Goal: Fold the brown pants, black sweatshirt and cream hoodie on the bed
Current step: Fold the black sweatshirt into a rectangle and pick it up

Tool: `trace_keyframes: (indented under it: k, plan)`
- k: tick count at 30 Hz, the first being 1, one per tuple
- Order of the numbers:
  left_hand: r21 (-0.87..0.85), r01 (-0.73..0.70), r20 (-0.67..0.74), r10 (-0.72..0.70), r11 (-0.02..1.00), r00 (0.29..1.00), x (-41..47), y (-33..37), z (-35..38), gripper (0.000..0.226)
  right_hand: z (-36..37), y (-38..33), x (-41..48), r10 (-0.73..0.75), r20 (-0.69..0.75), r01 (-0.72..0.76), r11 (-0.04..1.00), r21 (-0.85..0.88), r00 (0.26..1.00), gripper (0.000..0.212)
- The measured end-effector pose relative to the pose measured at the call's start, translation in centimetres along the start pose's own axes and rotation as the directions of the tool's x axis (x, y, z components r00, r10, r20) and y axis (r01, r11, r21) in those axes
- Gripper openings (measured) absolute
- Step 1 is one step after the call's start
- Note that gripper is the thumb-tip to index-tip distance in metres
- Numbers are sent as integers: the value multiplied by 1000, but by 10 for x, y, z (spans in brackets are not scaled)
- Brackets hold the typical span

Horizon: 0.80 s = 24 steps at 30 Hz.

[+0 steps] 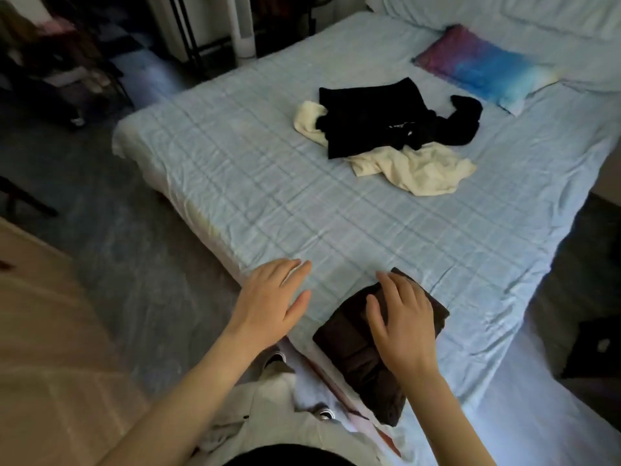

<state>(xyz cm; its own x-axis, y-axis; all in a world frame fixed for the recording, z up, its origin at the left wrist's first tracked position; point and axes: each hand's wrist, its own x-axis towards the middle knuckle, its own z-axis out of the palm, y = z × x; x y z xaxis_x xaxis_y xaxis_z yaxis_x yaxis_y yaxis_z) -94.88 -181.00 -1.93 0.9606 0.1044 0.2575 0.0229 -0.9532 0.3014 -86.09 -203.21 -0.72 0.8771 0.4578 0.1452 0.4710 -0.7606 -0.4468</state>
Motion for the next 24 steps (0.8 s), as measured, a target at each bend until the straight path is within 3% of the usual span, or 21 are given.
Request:
trace_keyframes:
  k: [3,6,12,20,24]
  plan:
    - [44,147,67,-150,988,986,-43,-37,-12,46,33,-28,-1,-71,151,72,997,-1,986,45]
    - [59,285,26,-286,957,958,-70,-76,-32,47,60,-67,14,-148,240,144,989,34,960,57]
    - [14,529,-28,-528,849,849,-99,-167,-68,52,128,-170,72,-337,339,316,942,116,878,60]
    - [-17,619,-178,-612,785,771,-104,-352,-136,49,229,-350,173,-485,359,472,872,130,797,58]
    - [-16,638,-276,-617,770,737,-95,-435,-175,46,257,-427,223,-534,345,507,844,174,772,45]
